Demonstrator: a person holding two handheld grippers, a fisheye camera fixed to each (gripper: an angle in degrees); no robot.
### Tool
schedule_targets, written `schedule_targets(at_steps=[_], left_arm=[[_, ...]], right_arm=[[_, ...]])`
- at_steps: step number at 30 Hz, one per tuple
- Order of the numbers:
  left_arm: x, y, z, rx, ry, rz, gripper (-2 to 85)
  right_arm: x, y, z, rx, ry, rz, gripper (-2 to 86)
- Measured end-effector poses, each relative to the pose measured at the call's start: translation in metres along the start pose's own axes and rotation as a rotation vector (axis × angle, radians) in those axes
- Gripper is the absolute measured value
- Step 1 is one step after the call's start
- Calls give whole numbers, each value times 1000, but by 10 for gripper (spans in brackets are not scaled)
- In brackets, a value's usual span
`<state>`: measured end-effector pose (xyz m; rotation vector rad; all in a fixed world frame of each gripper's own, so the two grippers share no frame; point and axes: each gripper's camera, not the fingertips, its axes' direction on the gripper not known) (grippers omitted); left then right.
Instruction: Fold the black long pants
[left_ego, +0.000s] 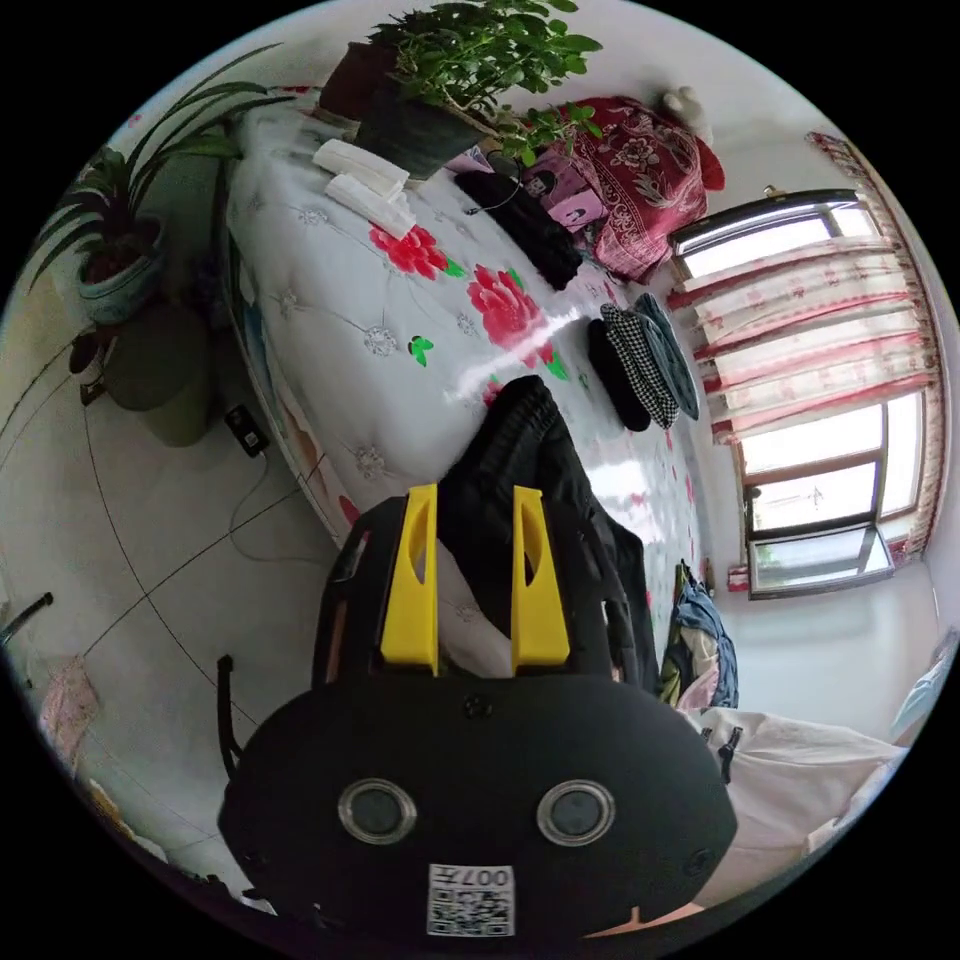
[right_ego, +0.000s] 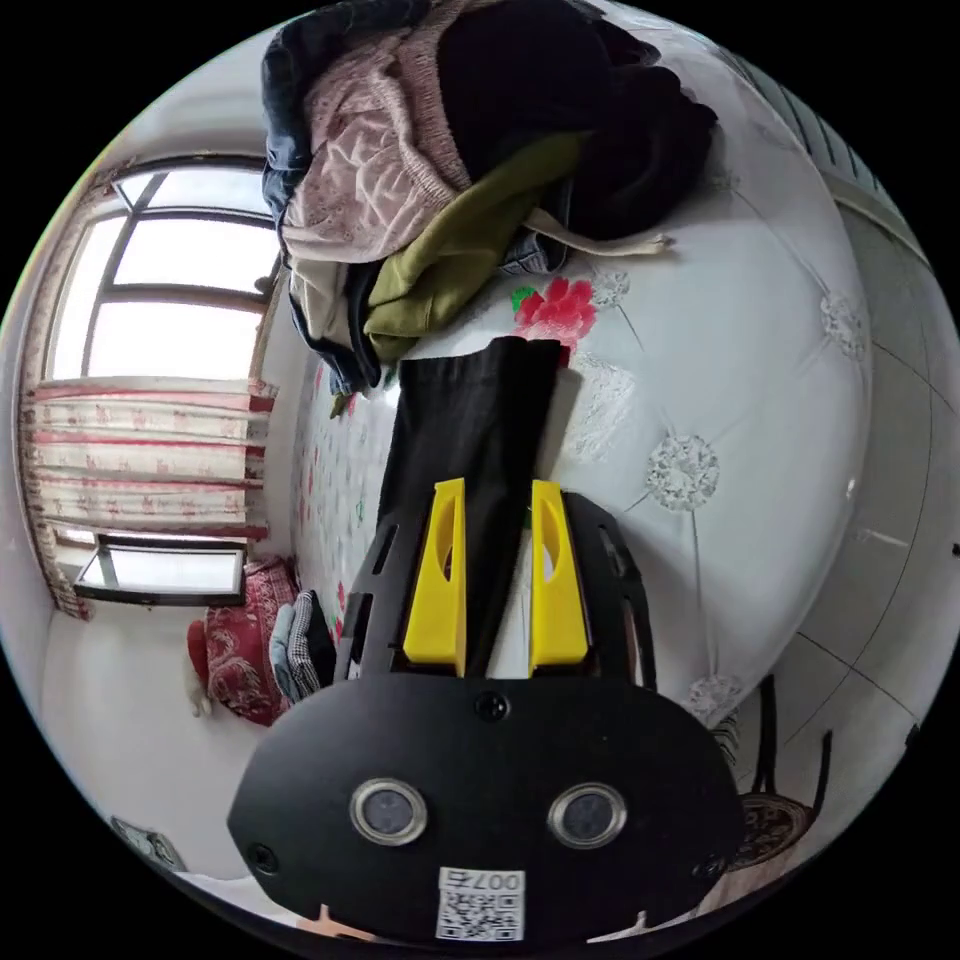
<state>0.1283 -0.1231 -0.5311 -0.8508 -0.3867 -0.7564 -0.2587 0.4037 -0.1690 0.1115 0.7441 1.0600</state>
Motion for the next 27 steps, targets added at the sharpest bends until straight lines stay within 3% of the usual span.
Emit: schedule_targets(at_steps=[3, 6, 9, 11, 14, 16, 20, 27], left_arm=[[-24, 22, 5, 32, 106, -105, 164], [-43, 40, 14, 67, 198, -189, 188], [-48, 44, 30, 41, 217, -194, 210], [-45, 40, 39, 15, 214, -164, 218], [-39, 30, 53, -7, 183, -120, 215], [-40, 25, 63, -17, 156, -125, 200], [-59, 28, 76, -21, 38, -227, 131], [-59, 56, 72, 56, 175, -217, 50]], right_arm=[[7, -14, 13, -9, -74, 98, 13], [-28, -26, 18, -46, -168, -12, 4], [-122, -8, 22, -183, -204, -415, 2], [-198, 50, 23, -341, -209, -831, 3], [-246, 149, 28, -542, -219, -1254, 9], [-246, 204, 47, -697, -201, -1383, 17], [-205, 296, 104, -1105, -79, -1434, 35], [-193, 273, 83, -1042, -40, -1426, 58]])
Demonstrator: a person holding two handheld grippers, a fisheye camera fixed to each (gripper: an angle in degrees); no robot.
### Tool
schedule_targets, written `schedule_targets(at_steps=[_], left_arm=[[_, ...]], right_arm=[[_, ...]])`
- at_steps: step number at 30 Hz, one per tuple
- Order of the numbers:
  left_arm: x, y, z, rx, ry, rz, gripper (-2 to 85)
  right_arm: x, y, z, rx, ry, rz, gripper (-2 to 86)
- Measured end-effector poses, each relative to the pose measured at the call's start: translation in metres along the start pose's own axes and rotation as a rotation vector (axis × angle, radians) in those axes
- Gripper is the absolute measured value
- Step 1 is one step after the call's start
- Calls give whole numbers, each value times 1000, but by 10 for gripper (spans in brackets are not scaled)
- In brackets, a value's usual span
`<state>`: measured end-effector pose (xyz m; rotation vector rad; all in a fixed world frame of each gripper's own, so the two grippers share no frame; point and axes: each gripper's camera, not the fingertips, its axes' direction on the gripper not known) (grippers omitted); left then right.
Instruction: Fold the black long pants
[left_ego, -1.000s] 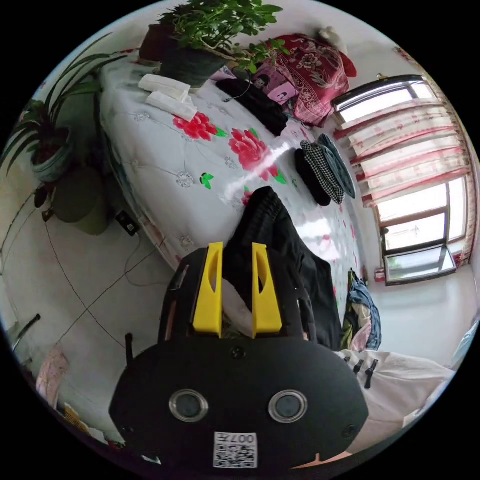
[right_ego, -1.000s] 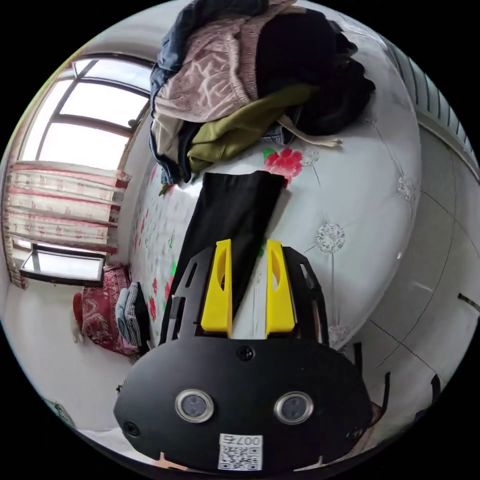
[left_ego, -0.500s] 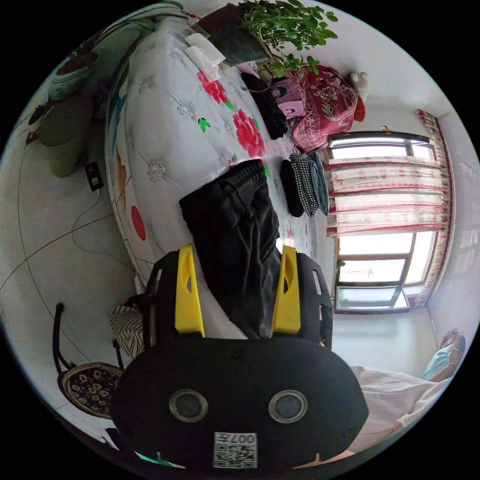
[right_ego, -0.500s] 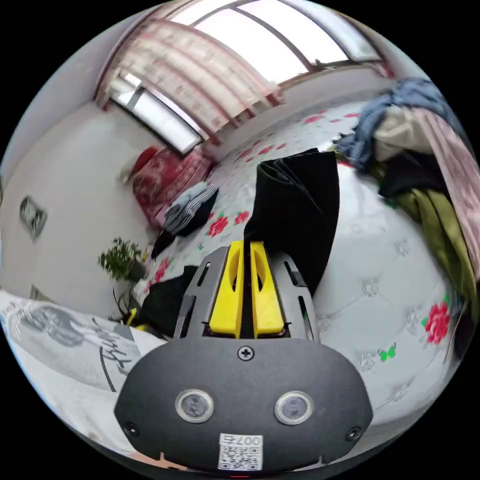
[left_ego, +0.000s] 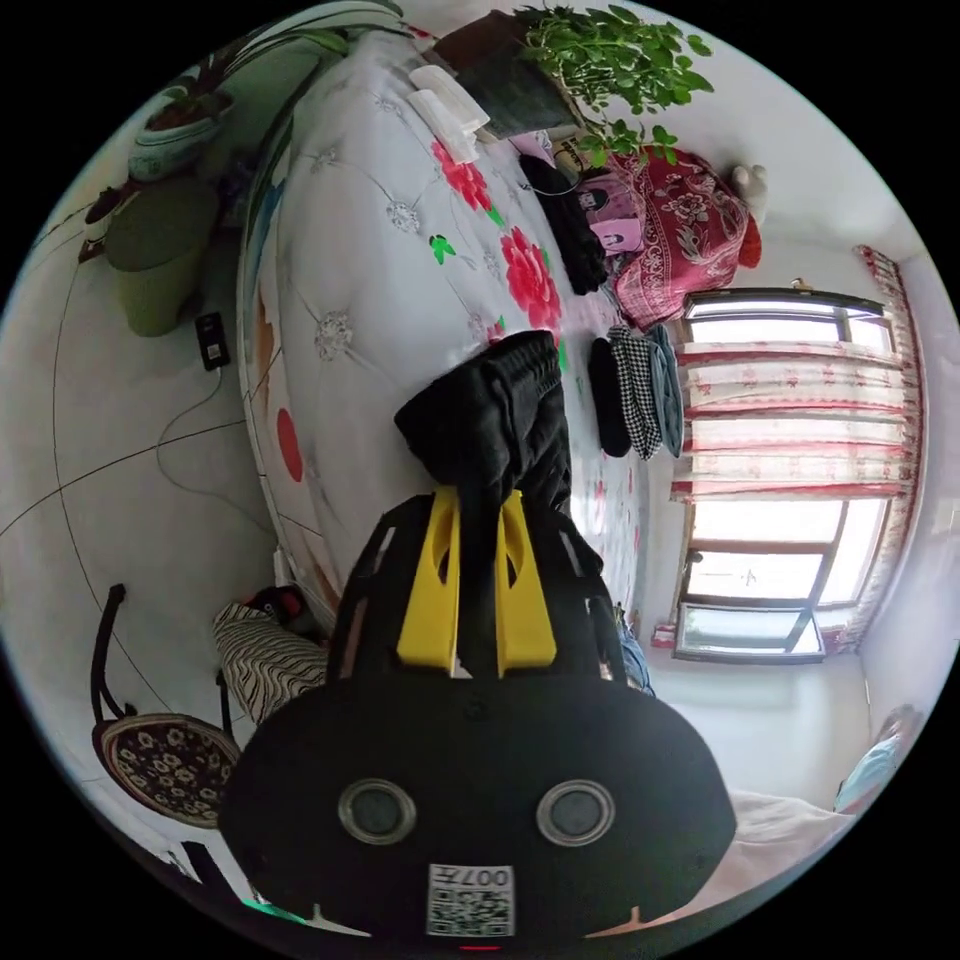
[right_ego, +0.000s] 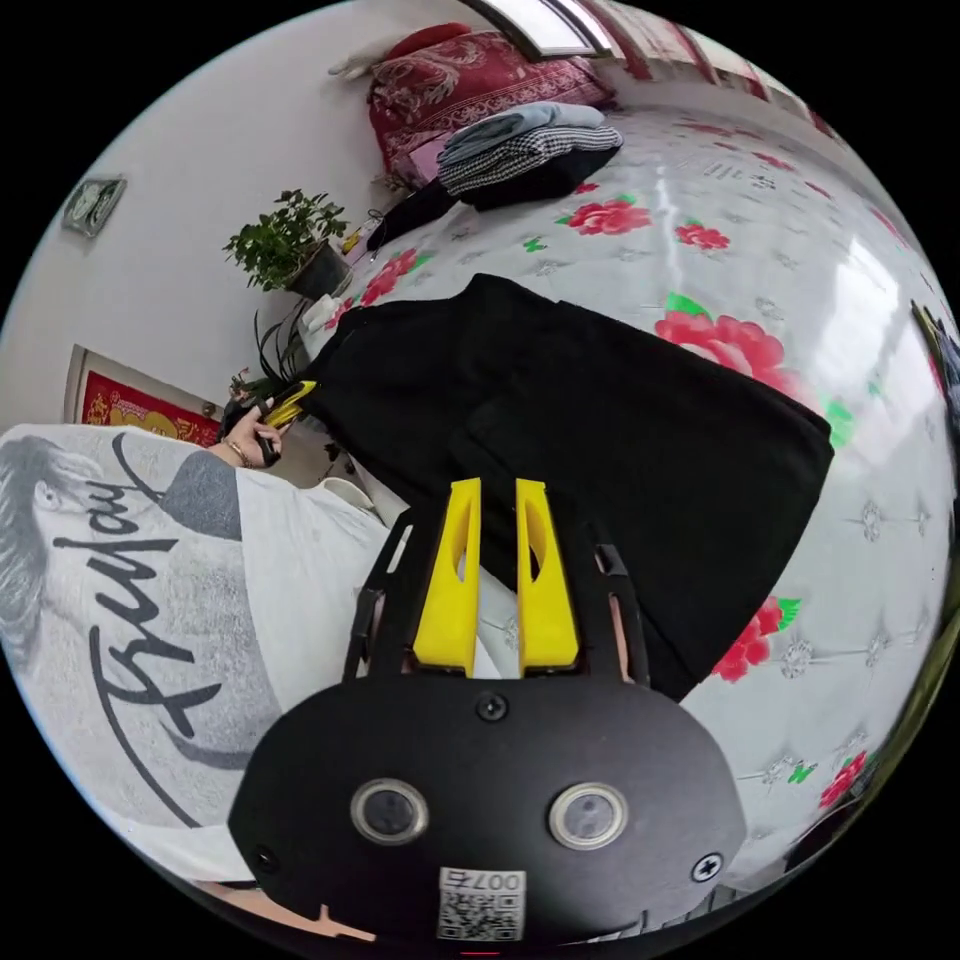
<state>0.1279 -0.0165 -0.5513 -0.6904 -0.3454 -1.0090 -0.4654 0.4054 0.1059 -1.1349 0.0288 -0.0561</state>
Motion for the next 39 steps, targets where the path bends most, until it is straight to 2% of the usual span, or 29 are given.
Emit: schedule_targets(at_steps=[2, 7, 10, 11, 12, 13, 15, 16, 17, 18, 21, 23, 27, 31, 36, 39], left_arm=[[25, 9, -2, 18, 17, 89, 45], [161, 33, 22, -53, 15, 519, 42], [296, 110, 72, -184, 37, 1009, 38], [315, 130, 80, -212, 58, 1095, 39], [347, 171, 100, -286, 115, 1251, 41], [359, 192, 111, -334, 150, 1316, 44], [386, 274, 162, -547, 295, 1500, 70], [387, 294, 178, -600, 324, 1534, 80], [383, 329, 212, -731, 346, 1568, 86], [373, 353, 249, -879, 314, 1543, 90], [339, 365, 300, -1033, 249, 1394, 93], [319, 350, 307, -1017, 206, 1332, 94], [265, 282, 304, -863, 26, 1149, 104], [219, 231, 306, -795, -19, 942, 130], [180, 220, 349, -881, 21, 832, 164], [161, 229, 393, -982, 40, 804, 147]], right_arm=[[22, 16, -21, 69, -13, 96, 64], [50, 59, -62, 239, -4, 251, 70], [67, 84, -81, 322, -21, 332, 72], [74, 94, -88, 353, -24, 365, 73], [78, 100, -91, 371, -26, 383, 74], [86, 111, -98, 407, -29, 422, 75], [98, 129, -107, 464, -41, 482, 76], [108, 142, -111, 500, -51, 526, 77], [118, 155, -113, 526, -63, 574, 78], [123, 161, -113, 535, -72, 598, 80], [146, 196, -113, 579, -119, 703, 86], [157, 219, -114, 599, -127, 749, 93], [176, 237, -105, 577, -168, 796, 104], [200, 230, -95, 535, -199, 811, 110], [231, 205, -83, 459, -241, 802, 102], [245, 197, -81, 363, -207, 809, 78]])
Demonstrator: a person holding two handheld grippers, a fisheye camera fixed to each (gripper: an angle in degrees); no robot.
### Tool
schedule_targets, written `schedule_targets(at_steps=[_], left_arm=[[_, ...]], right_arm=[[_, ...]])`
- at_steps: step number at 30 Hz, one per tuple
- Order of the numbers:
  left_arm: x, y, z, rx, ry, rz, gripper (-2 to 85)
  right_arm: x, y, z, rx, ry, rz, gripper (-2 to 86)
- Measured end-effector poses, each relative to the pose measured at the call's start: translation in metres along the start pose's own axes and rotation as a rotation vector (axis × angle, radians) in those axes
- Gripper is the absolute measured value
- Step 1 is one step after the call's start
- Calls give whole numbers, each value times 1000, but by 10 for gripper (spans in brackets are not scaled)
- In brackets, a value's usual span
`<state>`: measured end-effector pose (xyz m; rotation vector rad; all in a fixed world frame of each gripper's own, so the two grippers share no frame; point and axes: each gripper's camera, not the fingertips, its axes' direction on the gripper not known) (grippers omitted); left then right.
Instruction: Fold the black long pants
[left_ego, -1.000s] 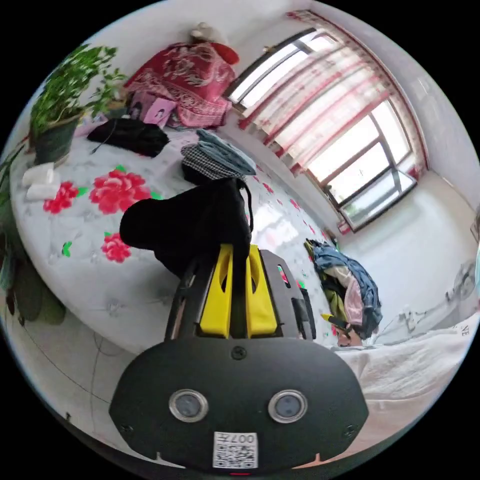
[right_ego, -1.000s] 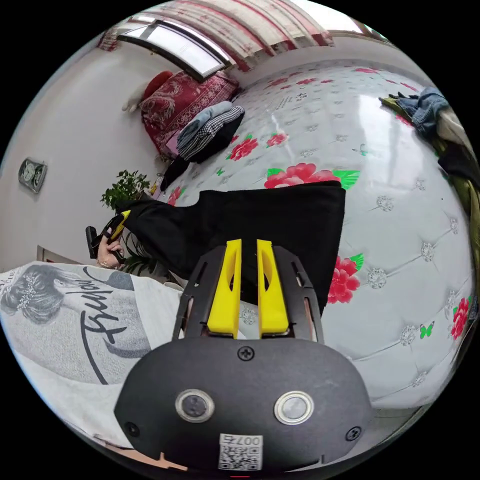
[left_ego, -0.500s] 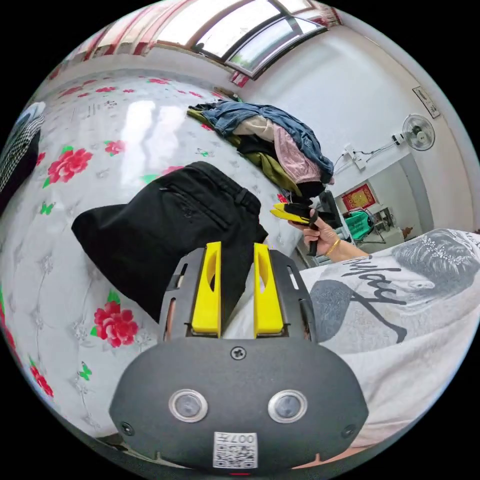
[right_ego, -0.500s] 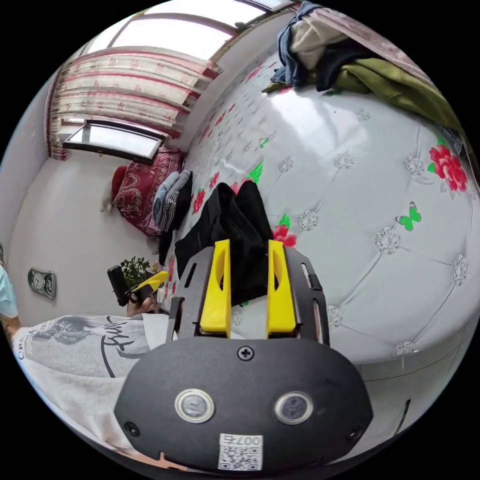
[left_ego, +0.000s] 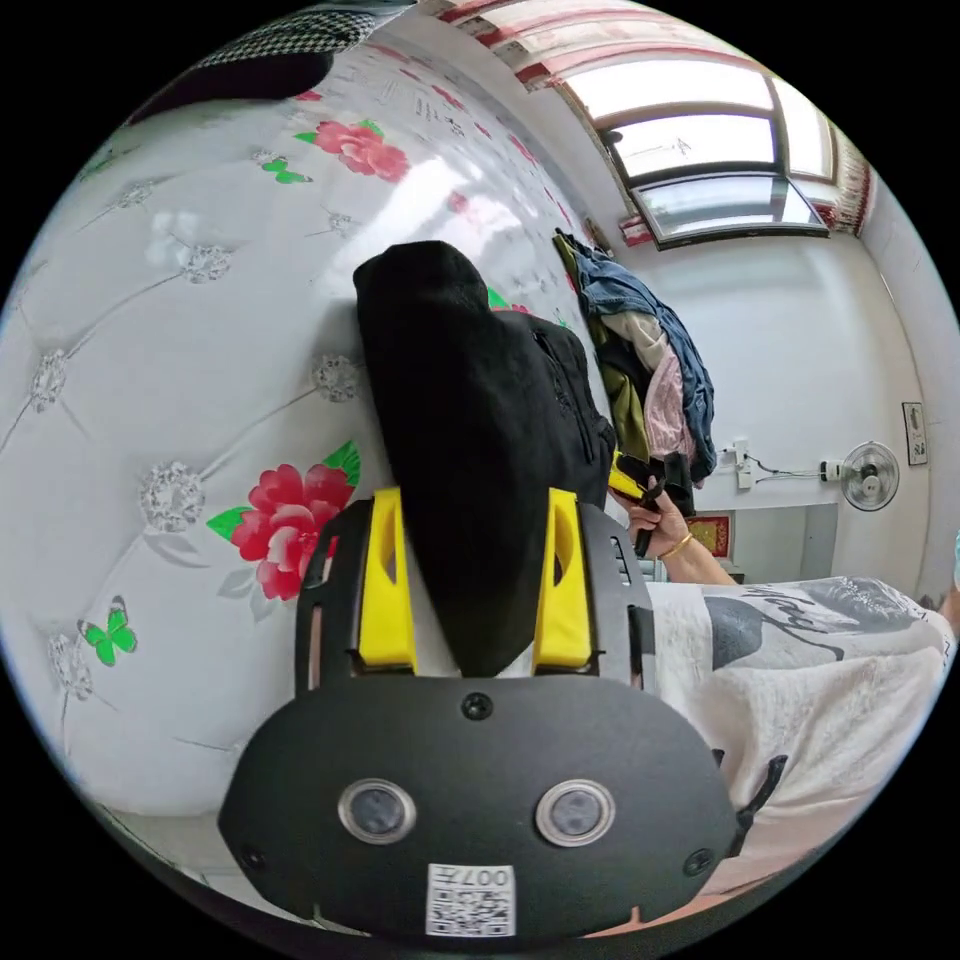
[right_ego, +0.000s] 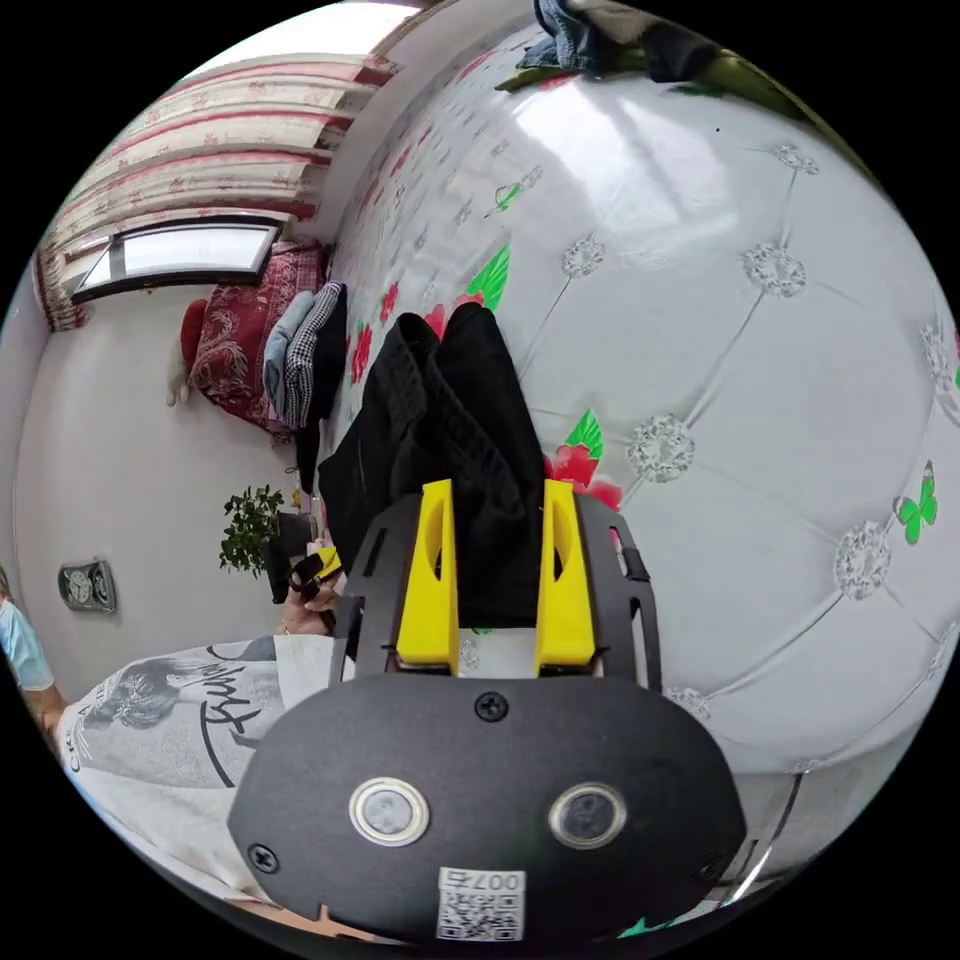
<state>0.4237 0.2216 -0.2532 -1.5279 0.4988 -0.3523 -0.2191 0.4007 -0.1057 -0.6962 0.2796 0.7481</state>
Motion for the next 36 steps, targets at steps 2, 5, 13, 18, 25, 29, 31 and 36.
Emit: schedule_targets(at_steps=[2, 5, 13, 18, 25, 29, 31, 36], left_arm=[[-13, -8, 9, -19, 18, 0, 87], [-12, -20, -1, -14, 85, 22, 57], [54, -69, -125, 289, 212, 333, 50], [52, -100, -257, 598, 147, 464, 50], [-37, -157, -385, 1028, 89, 221, 47], [-122, -212, -362, 946, -175, -66, 47], [-185, -229, -339, 850, -227, -184, 48], [-198, -230, -325, 865, -194, -100, 50]], right_arm=[[-6, -10, -2, -71, 67, -35, 57], [-37, -24, -16, -76, 85, -132, 37], [-210, -126, -24, -30, -7, -535, 0], [-366, -194, 6, -28, -55, -842, -2], [-581, -301, 130, 9, -168, -986, -3], [-589, -347, 254, -14, 22, -809, -3], [-558, -339, 304, -77, 115, -789, -3], [-416, -250, 386, -338, 409, -862, -3]])
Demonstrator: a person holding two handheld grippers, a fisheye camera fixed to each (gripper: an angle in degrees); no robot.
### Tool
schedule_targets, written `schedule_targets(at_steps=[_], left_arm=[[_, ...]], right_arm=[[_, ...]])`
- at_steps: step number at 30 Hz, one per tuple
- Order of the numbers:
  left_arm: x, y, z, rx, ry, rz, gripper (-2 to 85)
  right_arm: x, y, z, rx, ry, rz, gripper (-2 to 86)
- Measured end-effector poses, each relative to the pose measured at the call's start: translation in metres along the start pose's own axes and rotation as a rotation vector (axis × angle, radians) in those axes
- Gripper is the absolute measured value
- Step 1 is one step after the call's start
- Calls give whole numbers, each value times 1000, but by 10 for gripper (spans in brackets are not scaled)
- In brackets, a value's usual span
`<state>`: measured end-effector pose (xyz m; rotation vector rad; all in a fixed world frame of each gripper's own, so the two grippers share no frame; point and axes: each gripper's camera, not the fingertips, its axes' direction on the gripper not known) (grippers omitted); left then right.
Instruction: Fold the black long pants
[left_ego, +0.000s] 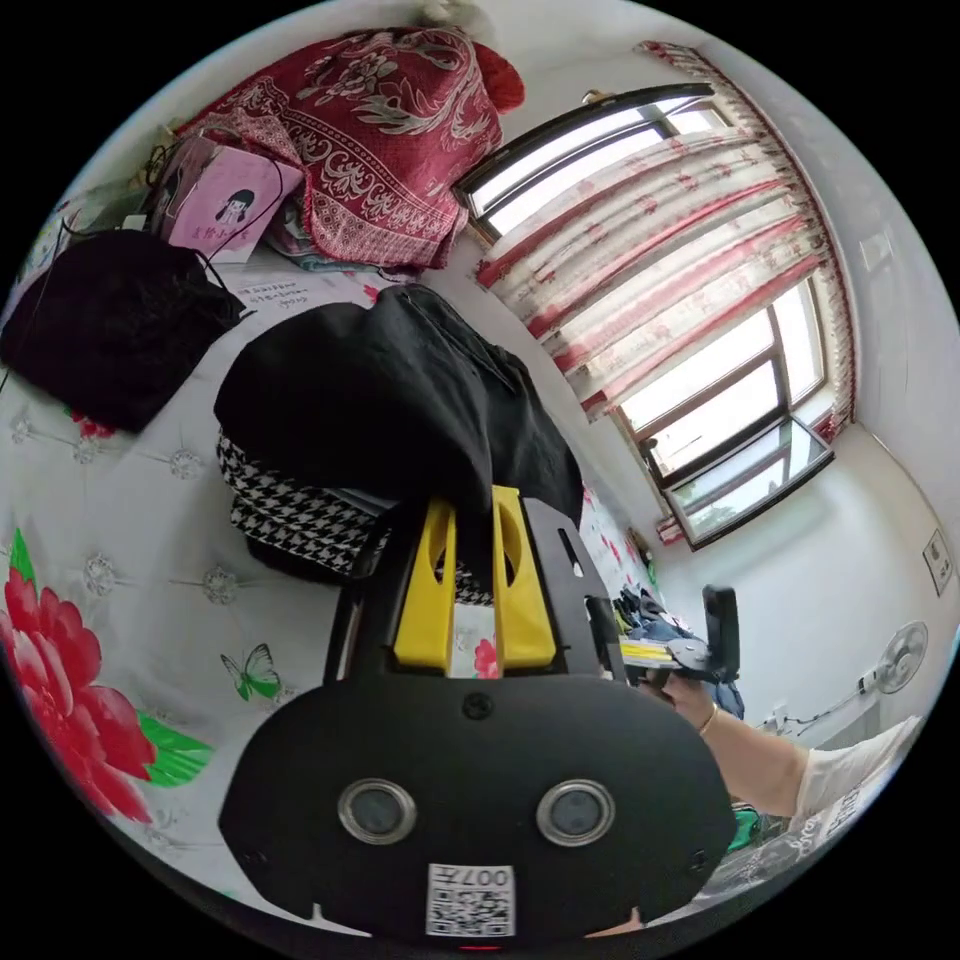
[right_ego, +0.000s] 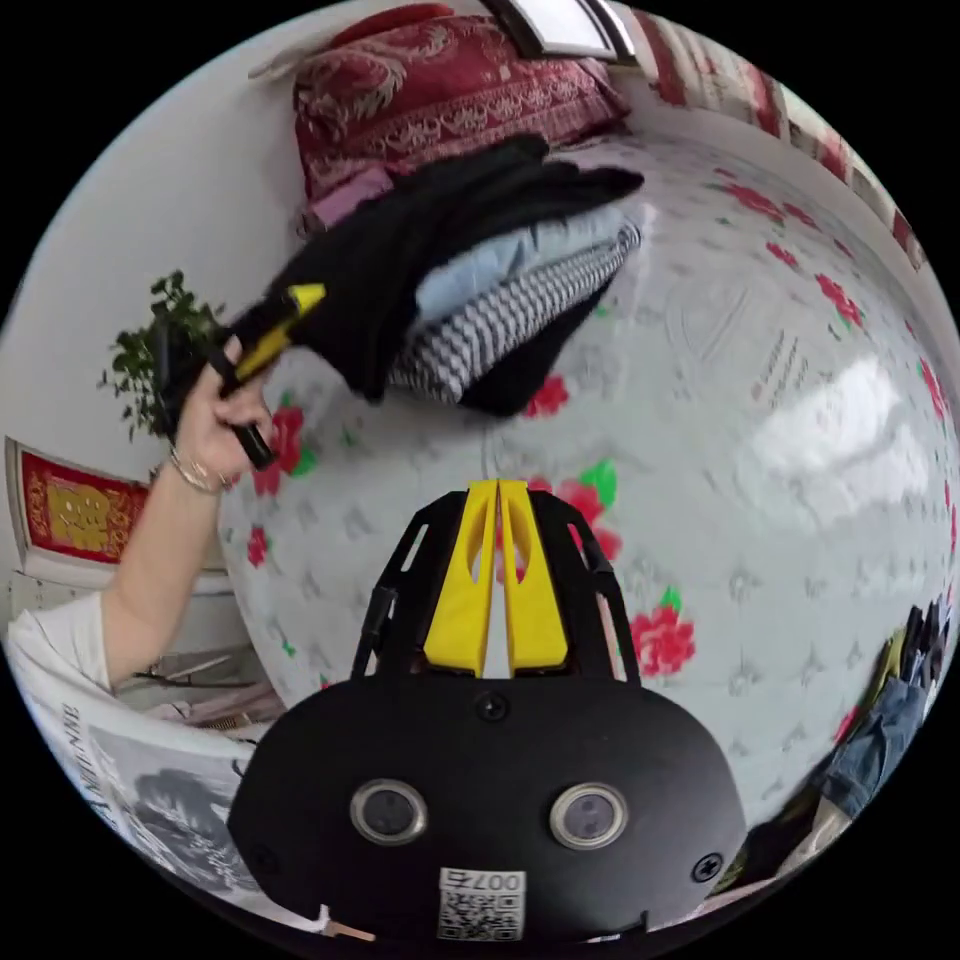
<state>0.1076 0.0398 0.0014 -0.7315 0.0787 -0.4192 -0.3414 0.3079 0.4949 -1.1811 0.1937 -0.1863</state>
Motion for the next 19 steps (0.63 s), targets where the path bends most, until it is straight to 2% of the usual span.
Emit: schedule_targets(at_steps=[2, 5, 8, 10, 11, 13, 14, 15, 19], left_arm=[[9, 15, 2, 14, -14, 34, 51], [22, 57, -9, 18, 13, 58, 44], [61, 129, 2, -161, -87, 191, 36], [92, 190, 22, -333, -129, 302, 27], [113, 235, 38, -477, -163, 376, 18], [156, 329, 66, -747, -245, 539, -3], [166, 352, 72, -817, -262, 581, -5], [185, 393, 83, -940, -306, 652, -7], [236, 484, 98, -1057, -397, 784, -9]], right_arm=[[0, 90, 49, -180, 134, 8, -3], [-12, 198, 69, -338, 260, 15, -3], [-31, 285, 69, -460, 323, 59, -2], [-42, 322, 71, -503, 324, 93, -2], [-48, 341, 76, -525, 298, 118, -2], [-57, 361, 90, -543, 260, 150, -1], [-67, 366, 84, -413, 286, 151, 0], [-70, 368, 85, -408, 297, 165, 0], [-80, 370, 85, -305, 271, 155, 9]])
